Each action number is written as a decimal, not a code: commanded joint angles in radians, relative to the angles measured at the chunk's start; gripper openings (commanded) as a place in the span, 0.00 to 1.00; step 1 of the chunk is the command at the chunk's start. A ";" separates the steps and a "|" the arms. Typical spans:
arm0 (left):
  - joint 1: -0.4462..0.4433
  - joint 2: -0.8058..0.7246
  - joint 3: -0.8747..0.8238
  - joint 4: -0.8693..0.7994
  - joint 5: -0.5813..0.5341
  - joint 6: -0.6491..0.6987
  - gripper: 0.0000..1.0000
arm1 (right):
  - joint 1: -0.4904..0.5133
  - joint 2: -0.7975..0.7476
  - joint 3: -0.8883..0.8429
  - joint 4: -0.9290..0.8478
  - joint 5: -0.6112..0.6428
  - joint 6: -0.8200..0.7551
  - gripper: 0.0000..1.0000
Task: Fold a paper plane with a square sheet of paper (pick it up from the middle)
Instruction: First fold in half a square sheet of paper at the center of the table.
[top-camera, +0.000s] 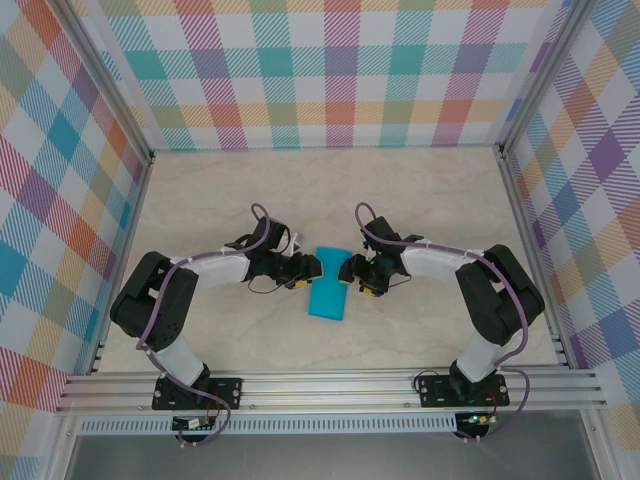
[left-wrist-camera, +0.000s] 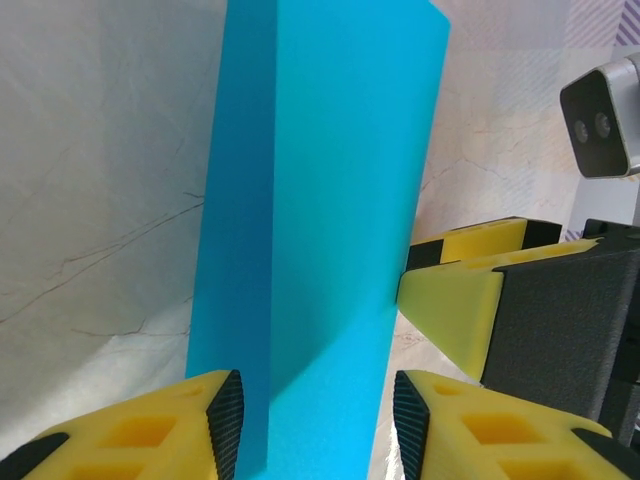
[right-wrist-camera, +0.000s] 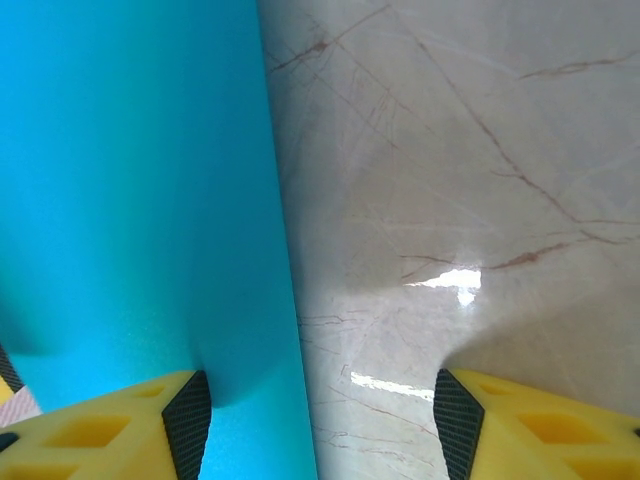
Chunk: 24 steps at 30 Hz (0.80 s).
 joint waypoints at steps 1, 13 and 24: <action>-0.018 0.009 0.017 0.017 0.024 0.008 0.43 | -0.010 -0.023 -0.012 0.016 -0.014 0.020 0.63; -0.020 0.014 0.061 -0.076 -0.018 0.059 0.13 | -0.016 -0.078 -0.032 0.032 -0.031 0.030 0.64; -0.019 0.065 0.108 -0.092 -0.015 0.085 0.05 | -0.040 -0.165 -0.123 0.165 -0.152 0.084 0.57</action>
